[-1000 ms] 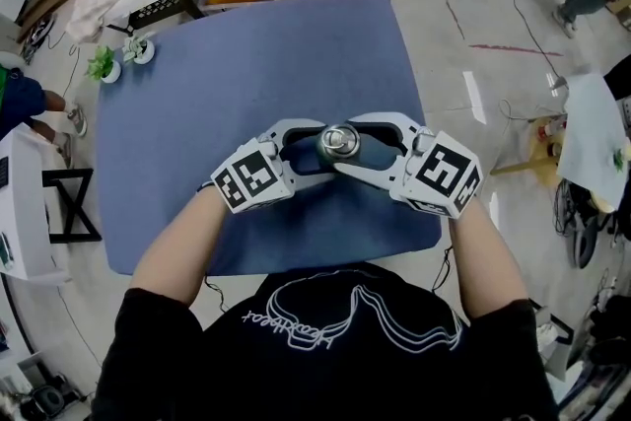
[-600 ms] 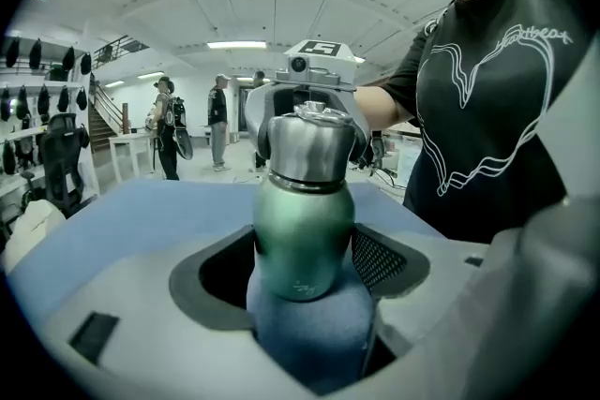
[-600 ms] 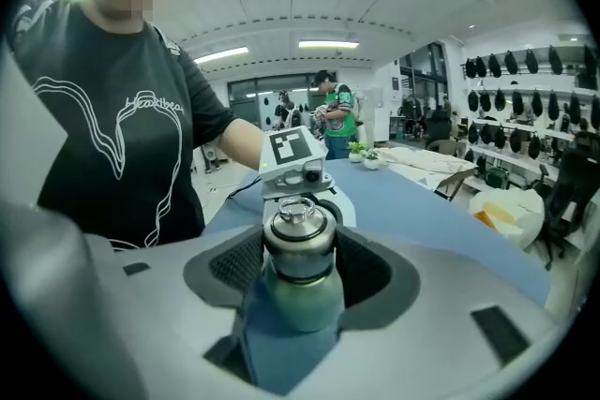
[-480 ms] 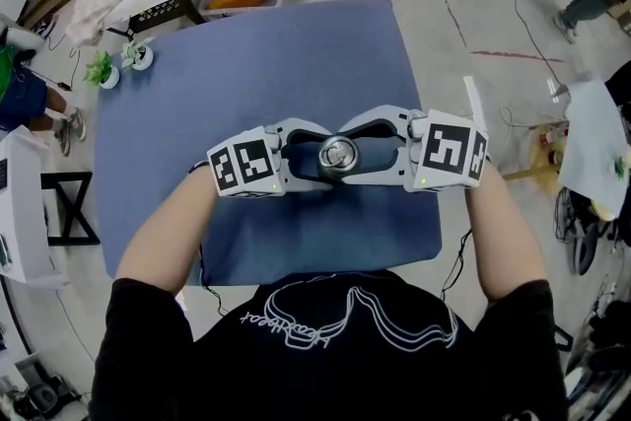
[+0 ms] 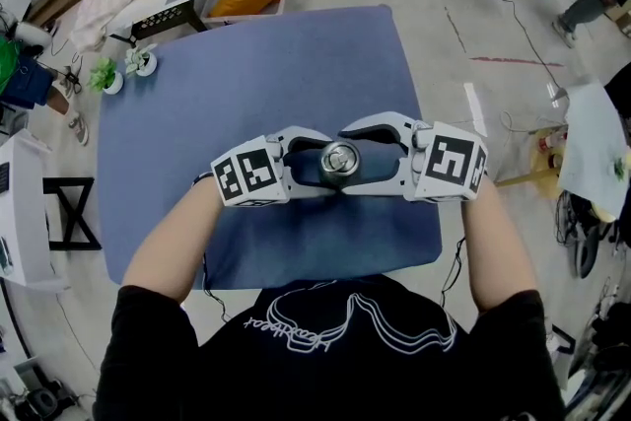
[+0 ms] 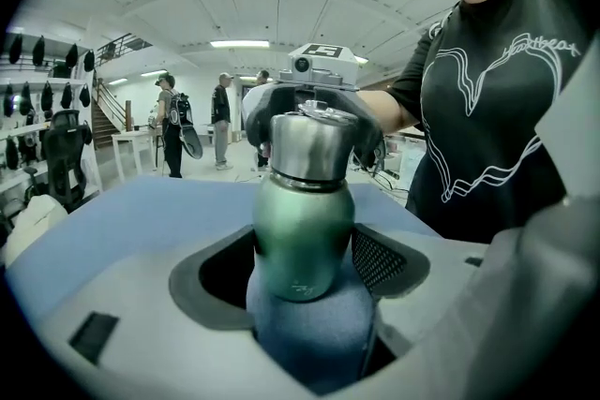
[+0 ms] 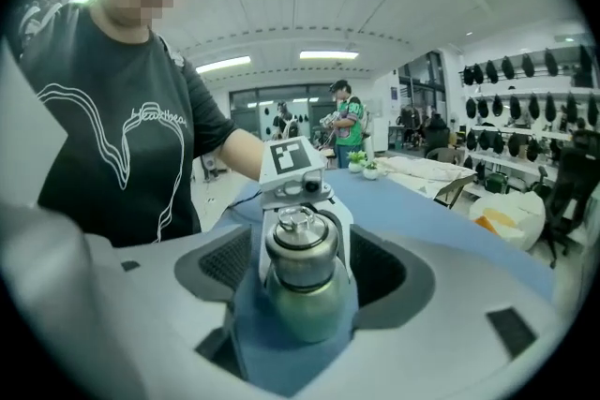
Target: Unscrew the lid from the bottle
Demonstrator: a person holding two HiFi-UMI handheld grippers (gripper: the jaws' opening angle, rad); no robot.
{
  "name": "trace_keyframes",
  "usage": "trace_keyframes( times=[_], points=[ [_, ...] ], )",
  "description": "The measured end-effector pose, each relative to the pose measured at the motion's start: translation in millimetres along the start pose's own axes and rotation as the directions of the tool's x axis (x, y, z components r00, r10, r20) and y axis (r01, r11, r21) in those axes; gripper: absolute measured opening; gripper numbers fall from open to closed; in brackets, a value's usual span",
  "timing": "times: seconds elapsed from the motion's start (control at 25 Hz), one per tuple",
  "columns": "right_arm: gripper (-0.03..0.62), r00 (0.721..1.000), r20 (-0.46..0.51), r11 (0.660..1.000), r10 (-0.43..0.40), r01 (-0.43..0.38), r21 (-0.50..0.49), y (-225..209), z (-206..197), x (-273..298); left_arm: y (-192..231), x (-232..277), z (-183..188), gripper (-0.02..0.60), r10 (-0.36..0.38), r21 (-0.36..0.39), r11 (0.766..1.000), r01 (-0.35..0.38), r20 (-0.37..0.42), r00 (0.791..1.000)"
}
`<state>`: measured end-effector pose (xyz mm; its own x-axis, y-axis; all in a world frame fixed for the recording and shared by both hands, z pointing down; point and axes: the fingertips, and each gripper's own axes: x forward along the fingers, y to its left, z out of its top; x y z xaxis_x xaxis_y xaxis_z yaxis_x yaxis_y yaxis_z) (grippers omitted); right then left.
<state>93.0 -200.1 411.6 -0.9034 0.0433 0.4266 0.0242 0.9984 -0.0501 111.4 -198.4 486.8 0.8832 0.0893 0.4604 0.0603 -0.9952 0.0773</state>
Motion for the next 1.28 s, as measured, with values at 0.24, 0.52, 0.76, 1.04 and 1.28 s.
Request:
trace_keyframes(
  times=[0.24, 0.52, 0.76, 1.04, 1.28],
  points=[
    [0.347, 0.961, 0.142, 0.968, -0.238, 0.222, 0.12, 2, -1, -10, -1, 1, 3, 0.319, 0.136, -0.068, 0.989, -0.135, 0.006, 0.991],
    [0.327, 0.876, 0.159, 0.883, -0.455, 0.421, 0.206, -2, -6, -8, -5, 3, 1, 0.319, 0.304, -0.163, 0.94, -0.3, -0.003, 0.953],
    [0.301, 0.854, 0.134, 0.861, -0.502, 0.48, 0.165, 2, -3, 1, -6, 1, 1, 0.319, 0.423, -0.23, 0.88, -0.416, -0.017, 0.906],
    [0.268, 0.823, 0.142, 0.833, -0.55, 0.527, 0.171, -3, -4, 1, -5, 3, 2, 0.319, 0.472, -0.261, 0.849, -0.459, -0.015, 0.881],
    [0.267, 0.846, 0.145, 0.856, -0.513, 0.491, 0.16, -1, -4, 2, -6, 4, 2, 0.319, 0.456, -0.242, 0.86, -0.449, -0.027, 0.889]
  ],
)
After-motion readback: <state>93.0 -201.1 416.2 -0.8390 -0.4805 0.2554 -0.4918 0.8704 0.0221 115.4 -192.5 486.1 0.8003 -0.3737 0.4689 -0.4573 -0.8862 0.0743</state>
